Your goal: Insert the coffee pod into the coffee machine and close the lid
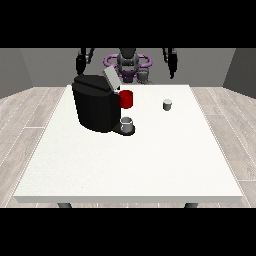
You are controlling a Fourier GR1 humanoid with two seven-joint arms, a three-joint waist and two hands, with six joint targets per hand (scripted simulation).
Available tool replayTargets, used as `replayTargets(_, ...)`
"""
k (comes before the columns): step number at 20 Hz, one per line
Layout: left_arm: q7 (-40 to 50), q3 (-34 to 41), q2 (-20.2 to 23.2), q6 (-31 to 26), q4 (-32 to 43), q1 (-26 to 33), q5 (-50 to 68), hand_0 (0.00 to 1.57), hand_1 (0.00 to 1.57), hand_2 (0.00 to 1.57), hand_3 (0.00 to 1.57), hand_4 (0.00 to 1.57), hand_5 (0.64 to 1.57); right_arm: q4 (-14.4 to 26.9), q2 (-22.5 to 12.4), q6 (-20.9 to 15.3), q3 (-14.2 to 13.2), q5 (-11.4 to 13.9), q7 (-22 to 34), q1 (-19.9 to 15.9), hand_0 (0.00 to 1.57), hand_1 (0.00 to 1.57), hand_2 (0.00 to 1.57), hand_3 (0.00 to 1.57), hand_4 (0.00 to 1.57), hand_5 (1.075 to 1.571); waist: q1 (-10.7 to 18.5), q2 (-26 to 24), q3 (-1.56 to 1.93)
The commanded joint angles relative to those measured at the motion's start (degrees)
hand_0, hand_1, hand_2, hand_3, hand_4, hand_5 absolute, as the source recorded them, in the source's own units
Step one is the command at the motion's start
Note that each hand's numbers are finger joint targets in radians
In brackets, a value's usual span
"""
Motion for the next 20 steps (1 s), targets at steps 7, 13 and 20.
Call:
replayTargets(7, -10.9, -3.3, 12.3, -10.4, -1.1, 4.6, -8.0, 0.0, 0.0, 0.0, 0.0, 0.0, 1.571, 2.3, 0.0, -6.8, -2.0, 5.7, -2.7, 1.7, 0.0, 0.0, 0.0, 0.0, 0.0, 1.571, 1.8, -2.4, -0.91)
replayTargets(13, -10.4, -0.9, 15.5, -9.9, 4.2, -1.9, -12.6, 0.0, 0.0, 0.0, 0.0, 0.0, 1.571, 2.1, 2.3, -10.3, 0.9, 9.8, -1.2, -3.1, 0.0, 0.0, 0.0, 0.0, 0.0, 1.571, -0.9, 2.5, -0.86)
replayTargets(20, -5.2, 4.4, 21.6, -14.9, 12.8, -12.8, -12.7, 0.0, 0.0, 0.0, 0.0, 0.0, 1.571, 4.0, 2.6, -7.3, 1.8, 8.1, -5.1, -4.6, 0.0, 0.0, 0.0, 0.0, 0.0, 1.571, -5.5, 6.6, -0.83)
